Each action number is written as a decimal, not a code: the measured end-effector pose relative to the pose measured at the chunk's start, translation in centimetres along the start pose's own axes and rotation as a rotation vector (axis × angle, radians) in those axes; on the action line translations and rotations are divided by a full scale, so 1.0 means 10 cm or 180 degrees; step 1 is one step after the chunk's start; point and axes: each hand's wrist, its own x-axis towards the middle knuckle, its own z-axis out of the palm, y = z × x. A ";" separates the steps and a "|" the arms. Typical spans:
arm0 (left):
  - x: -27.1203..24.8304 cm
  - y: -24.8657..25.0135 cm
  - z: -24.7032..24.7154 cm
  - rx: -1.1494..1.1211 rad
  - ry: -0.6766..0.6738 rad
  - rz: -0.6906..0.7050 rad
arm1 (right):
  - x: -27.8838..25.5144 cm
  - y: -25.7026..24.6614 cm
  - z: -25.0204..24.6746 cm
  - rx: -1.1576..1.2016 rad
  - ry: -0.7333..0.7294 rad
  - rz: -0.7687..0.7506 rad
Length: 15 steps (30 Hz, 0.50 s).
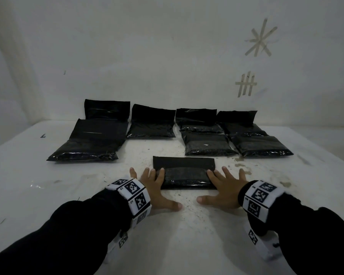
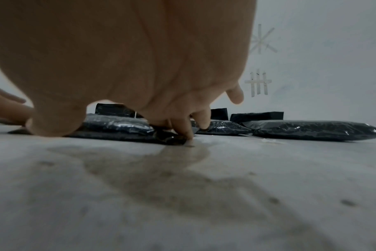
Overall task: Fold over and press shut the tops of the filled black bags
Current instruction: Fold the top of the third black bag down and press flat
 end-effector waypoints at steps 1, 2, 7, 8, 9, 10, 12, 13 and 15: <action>0.00 0.00 -0.01 -0.0107 -0.0060 -0.0005 | 0.00 -0.02 0.01 -0.0022 0.0055 0.0014; 0.00 0.00 -0.02 -0.0205 -0.0108 -0.0011 | 0.00 -0.03 0.01 0.0018 0.0092 0.0006; 0.00 0.01 -0.03 -0.0283 -0.0088 -0.0002 | -0.04 -0.03 -0.03 0.0613 -0.0099 -0.0128; 0.00 0.01 -0.03 -0.0224 -0.0088 0.0002 | -0.04 -0.02 -0.03 0.0646 -0.0111 -0.0134; 0.00 0.01 -0.03 -0.0157 -0.0091 0.0007 | -0.04 -0.02 -0.03 0.0633 -0.0127 -0.0132; 0.00 0.01 -0.02 -0.0098 -0.0090 0.0012 | -0.03 -0.02 -0.03 0.0586 -0.0146 -0.0126; 0.01 0.01 -0.02 -0.0050 -0.0093 0.0010 | -0.02 -0.04 -0.02 0.0484 -0.0161 -0.0109; 0.01 0.01 -0.02 -0.0059 -0.0103 0.0001 | -0.01 -0.04 -0.02 0.0471 -0.0152 -0.0104; 0.00 0.01 -0.02 -0.0094 -0.0118 -0.0007 | -0.01 -0.02 -0.02 0.0558 -0.0146 -0.0113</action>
